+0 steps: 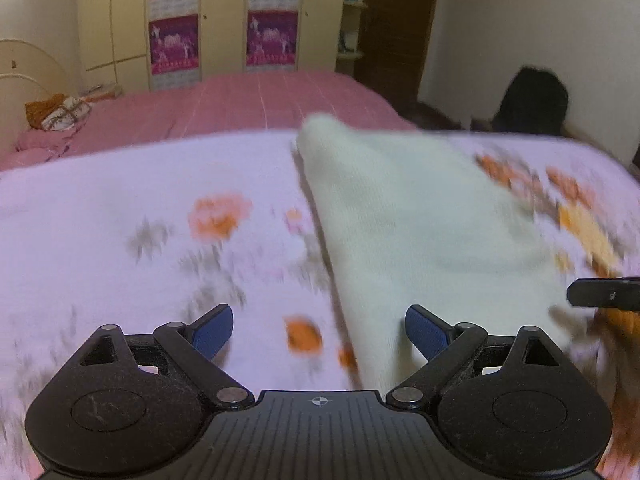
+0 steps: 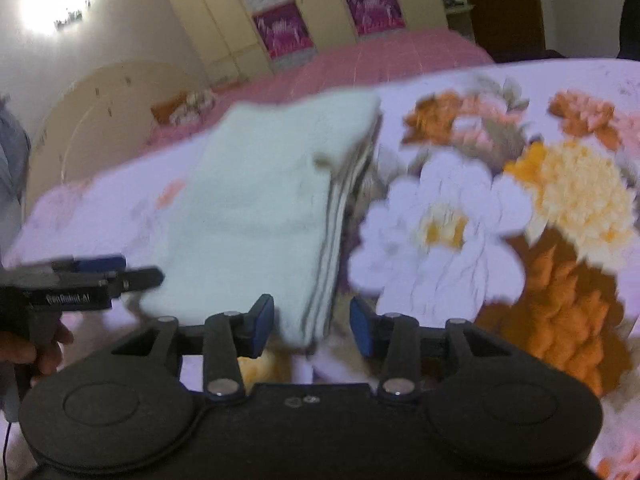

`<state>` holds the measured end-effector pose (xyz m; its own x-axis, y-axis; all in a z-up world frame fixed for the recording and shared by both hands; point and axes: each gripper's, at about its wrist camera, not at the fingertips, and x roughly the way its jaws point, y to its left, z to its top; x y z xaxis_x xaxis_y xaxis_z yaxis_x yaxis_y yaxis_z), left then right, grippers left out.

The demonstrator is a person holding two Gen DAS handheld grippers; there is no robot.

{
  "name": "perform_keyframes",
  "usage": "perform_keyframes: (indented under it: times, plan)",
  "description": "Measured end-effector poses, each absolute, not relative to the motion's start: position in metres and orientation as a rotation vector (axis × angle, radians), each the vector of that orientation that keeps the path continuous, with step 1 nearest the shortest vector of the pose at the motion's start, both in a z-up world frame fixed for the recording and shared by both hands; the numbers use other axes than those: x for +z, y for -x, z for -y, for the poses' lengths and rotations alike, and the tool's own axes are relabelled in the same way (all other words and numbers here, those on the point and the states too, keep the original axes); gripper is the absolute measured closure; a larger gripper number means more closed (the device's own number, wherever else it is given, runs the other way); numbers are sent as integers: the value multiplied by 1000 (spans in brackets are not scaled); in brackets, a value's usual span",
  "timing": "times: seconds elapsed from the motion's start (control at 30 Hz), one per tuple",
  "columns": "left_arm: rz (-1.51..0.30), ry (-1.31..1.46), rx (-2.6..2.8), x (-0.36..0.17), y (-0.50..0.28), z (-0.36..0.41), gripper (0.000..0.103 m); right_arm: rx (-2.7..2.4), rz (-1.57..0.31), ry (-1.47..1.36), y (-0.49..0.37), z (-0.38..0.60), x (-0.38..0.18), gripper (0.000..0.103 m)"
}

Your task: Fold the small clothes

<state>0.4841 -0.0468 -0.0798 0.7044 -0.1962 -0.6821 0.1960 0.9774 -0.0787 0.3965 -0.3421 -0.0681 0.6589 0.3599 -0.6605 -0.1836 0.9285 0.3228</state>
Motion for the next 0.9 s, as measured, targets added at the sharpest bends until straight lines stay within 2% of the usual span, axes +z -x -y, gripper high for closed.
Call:
perform_keyframes:
  times: [0.13,0.23,0.33,0.53,0.57,0.6,0.63,0.67,0.73,0.8,0.9]
  plan:
    - [-792,238,-307,-78,-528,28,11,289,-714,-445,-429,371,-56,42]
    - [-881,416,-354,-97,-564,16,11,308,-735,-674,-466,394,-71,33]
    - [-926,530,-391,-118,-584,11,11,327,-794,-781,-495,401,-95,32]
    - [-927,416,-446,-120,-598,30,11,422,-826,-726,-519,388,-108,36]
    - [-929,379,-450,-117,-600,35,14,437,-833,-705,-523,385,-107,36]
    - [-928,344,-445,-116,-601,40,21,448,-838,-677,-526,380,-106,39]
    - [-925,315,-444,-114,-602,45,26,449,-844,-650,-529,374,-104,46]
    - [-926,310,-454,-113,-604,49,43,444,-849,-630,-530,371,-104,48]
    - [-932,305,-450,-111,-607,54,45,439,-850,-593,-531,364,-102,53]
    - [-909,240,-443,-106,-604,63,54,423,-849,-536,-530,355,-97,56]
    - [-864,162,-417,-92,-595,74,63,391,-827,-428,-522,339,-87,70]
